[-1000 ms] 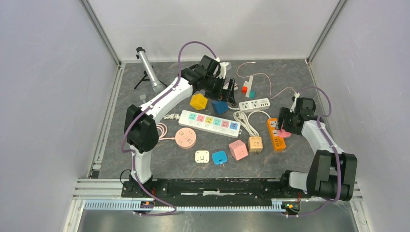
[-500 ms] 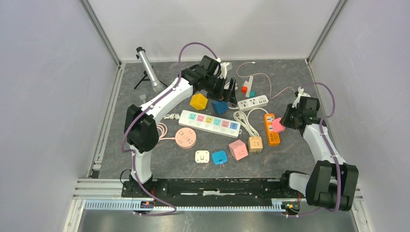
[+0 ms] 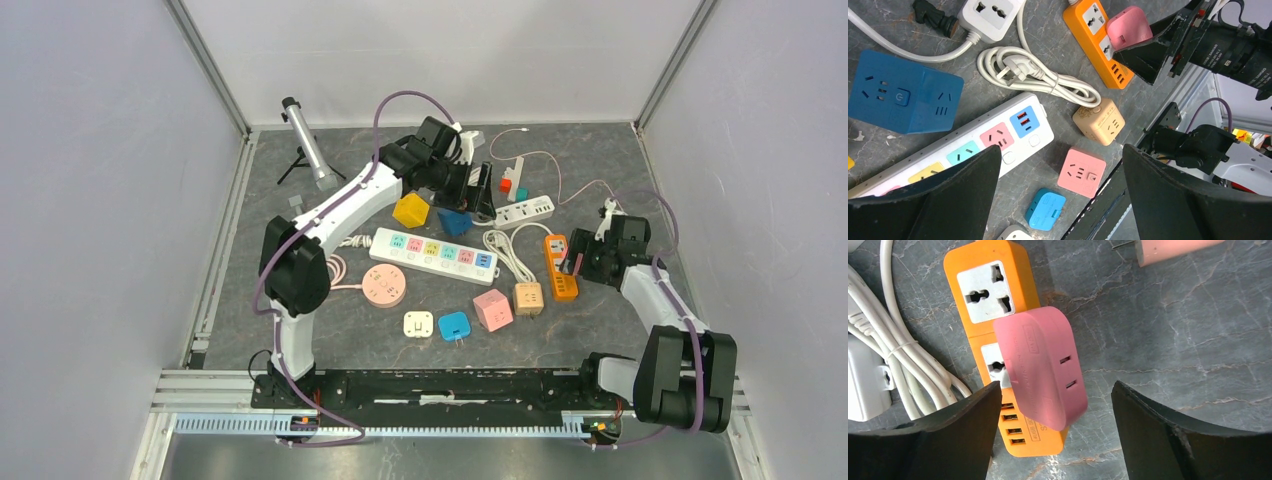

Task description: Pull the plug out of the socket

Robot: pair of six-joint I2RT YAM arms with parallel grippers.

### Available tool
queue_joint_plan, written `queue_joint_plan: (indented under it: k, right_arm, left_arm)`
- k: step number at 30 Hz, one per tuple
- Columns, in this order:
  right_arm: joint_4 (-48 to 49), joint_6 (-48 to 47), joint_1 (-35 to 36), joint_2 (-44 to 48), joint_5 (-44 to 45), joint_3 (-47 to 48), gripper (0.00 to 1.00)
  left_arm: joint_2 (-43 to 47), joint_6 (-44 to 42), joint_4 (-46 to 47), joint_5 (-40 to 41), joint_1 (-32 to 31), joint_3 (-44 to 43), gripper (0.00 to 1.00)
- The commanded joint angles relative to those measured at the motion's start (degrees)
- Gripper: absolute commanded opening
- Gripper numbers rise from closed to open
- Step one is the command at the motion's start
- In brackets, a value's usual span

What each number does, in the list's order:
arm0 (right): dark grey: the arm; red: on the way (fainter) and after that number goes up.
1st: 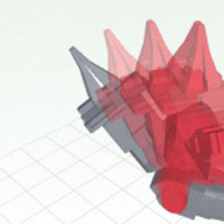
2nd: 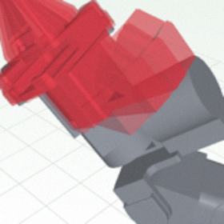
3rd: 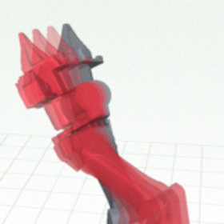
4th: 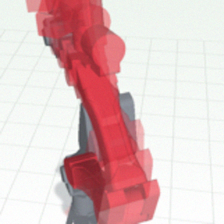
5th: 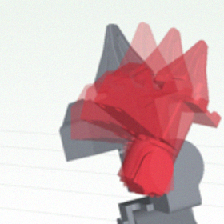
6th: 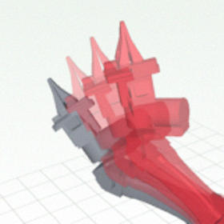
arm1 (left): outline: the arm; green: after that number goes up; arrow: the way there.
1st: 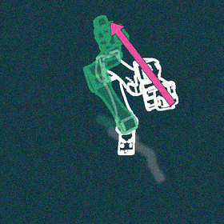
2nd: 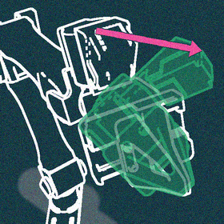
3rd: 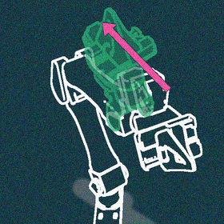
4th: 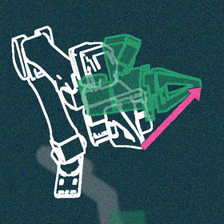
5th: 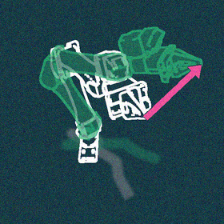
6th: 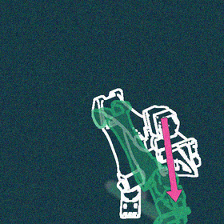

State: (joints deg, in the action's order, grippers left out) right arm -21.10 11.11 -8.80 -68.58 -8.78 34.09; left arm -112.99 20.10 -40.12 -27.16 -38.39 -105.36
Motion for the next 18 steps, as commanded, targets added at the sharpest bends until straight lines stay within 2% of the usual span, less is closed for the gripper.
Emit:
queue_joint_plan:
  k: [1,5,8,12,16,18]
  right_arm:
    - [6.11,0.97,0.10,1.16,-3.67,-1.59,0.84]
    - [8.92,1.35,0.10,0.96,-6.60,-1.67,0.78]
    - [9.62,0.52,0.10,1.28,-7.21,-1.47,0.67]
    - [10.58,-0.23,0.13,1.73,-6.76,-1.60,0.47]
    - [11.56,-0.14,0.69,0.81,-6.31,-2.22,0.24]
    - [11.62,-0.12,1.49,0.52,-5.45,-2.44,0.17]
  left_arm:
    - [-1.25,2.21,1.77,-1.58,-0.28,-2.38,0.96]
    - [-2.18,2.66,1.81,-2.33,-0.37,-3.31,0.96]
    - [-3.14,3.97,3.53,-5.03,-0.37,-3.24,0.96]
    - [-3.90,9.65,10.28,-10.36,-0.50,-0.74,0.94]
    - [-4.97,15.22,17.28,-11.13,-1.31,1.86,0.94]
    - [-5.72,18.88,21.58,-11.50,-2.04,3.78,0.97]
